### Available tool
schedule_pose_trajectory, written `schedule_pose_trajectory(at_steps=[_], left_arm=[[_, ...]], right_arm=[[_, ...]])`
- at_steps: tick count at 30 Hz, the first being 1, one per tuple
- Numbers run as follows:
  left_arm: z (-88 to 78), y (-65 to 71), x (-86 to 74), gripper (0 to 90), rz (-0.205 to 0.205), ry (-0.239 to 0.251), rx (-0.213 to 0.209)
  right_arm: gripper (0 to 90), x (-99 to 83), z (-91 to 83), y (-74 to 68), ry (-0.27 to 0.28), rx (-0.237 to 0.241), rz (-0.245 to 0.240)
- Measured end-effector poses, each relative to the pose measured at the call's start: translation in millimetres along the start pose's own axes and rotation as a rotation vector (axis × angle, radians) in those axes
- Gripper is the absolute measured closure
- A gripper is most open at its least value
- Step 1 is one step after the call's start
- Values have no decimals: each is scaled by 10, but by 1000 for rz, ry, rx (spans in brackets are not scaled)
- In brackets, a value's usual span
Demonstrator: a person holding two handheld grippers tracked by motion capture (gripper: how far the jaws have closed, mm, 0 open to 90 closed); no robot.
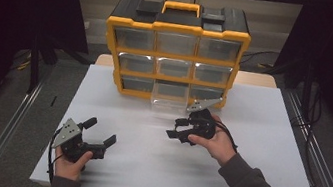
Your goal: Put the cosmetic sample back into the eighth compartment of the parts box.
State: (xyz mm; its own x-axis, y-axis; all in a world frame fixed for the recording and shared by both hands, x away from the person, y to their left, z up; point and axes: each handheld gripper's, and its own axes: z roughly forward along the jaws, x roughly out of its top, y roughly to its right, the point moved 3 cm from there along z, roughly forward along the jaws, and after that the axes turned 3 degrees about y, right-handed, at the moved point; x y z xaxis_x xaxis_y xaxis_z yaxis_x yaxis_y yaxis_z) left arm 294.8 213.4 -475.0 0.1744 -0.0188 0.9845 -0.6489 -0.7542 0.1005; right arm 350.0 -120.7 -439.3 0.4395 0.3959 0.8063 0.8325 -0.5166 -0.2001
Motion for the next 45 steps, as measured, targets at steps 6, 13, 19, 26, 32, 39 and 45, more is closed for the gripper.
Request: schedule_pose_trajectory(at_steps=[6, 13, 19, 26, 32, 39, 45], left_arm=[[6, 12, 0, 14, -3, 4, -8], [7, 15, 2, 14, -12, 9, -6], [9, 11, 3, 14, -12, 11, 1], [8, 10, 3, 14, -13, 10, 1], [11, 13, 3, 14, -16, 12, 1], [11, 13, 4, 14, -15, 12, -1], [10, 11, 5, 14, -15, 12, 0]], right_arm=[[401, 44, -24, 29, 5, -5, 2], [401, 63, -31, 62, 1, -18, 5], [401, 95, -45, 89, 5, -23, 4], [401, 139, -54, 111, 3, -23, 9], [401, 159, -56, 146, 6, -28, 7], [401, 190, -59, 167, 6, -35, 11], [401, 235, -59, 189, 3, -47, 7]])
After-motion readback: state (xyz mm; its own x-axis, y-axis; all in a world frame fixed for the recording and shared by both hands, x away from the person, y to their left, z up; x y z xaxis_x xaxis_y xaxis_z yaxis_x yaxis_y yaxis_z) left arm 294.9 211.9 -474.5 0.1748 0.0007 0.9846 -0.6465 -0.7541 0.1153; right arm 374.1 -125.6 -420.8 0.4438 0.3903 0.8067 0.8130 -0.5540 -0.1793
